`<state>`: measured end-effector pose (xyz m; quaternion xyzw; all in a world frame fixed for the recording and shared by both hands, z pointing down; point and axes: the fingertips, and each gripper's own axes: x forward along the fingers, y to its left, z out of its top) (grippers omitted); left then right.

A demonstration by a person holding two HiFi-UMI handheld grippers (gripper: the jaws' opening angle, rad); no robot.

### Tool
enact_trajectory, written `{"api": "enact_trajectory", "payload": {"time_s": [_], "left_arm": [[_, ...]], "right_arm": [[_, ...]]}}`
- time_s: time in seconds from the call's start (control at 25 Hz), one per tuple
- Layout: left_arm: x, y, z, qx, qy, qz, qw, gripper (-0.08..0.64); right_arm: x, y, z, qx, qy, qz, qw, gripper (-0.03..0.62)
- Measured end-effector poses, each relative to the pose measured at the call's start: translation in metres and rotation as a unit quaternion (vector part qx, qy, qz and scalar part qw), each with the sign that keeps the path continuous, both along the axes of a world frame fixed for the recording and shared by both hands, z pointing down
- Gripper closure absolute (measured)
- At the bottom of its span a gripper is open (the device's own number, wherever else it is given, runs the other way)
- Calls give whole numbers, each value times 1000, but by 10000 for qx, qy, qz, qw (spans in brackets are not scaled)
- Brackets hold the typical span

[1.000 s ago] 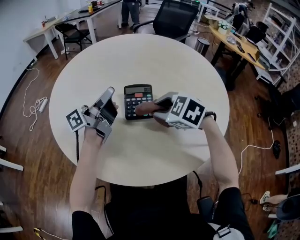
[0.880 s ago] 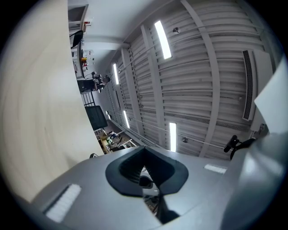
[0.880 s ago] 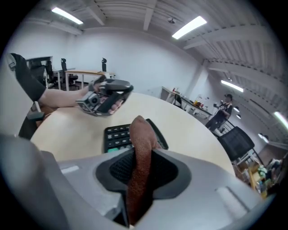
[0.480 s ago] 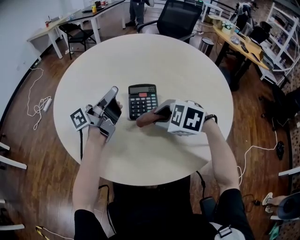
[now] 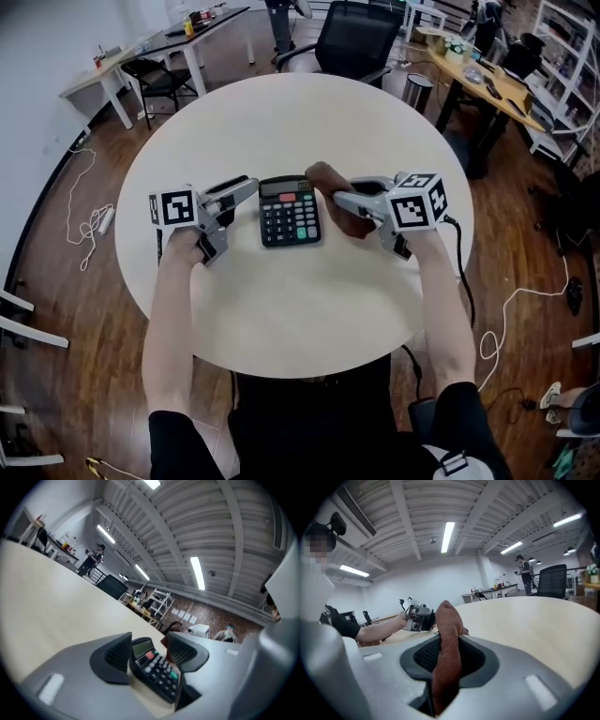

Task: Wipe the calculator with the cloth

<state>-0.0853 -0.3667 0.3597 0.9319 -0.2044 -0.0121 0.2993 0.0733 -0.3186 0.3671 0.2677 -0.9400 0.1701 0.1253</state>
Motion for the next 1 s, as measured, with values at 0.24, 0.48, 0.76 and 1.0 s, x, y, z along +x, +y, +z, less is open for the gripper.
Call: {"api": "enact_trajectory", "payload": {"time_s": [0.24, 0.48, 0.76, 1.0], "left_arm": [[22, -23, 32, 623, -1882, 391, 9794, 236], [47, -11, 50, 262, -2327, 1538, 9600, 307], [54, 0, 49, 312, -2458, 2013, 9477, 428], [54, 14, 25, 162, -1275, 2000, 9713, 487]], "right_arm": [[11, -7, -2, -96, -591, 163, 9981, 494], [16, -6, 2, -130, -728, 177, 9971, 494], [20, -2, 1, -167, -773, 193, 9967, 494], [18, -5, 12, -250, -552, 420, 9973, 494]]}}
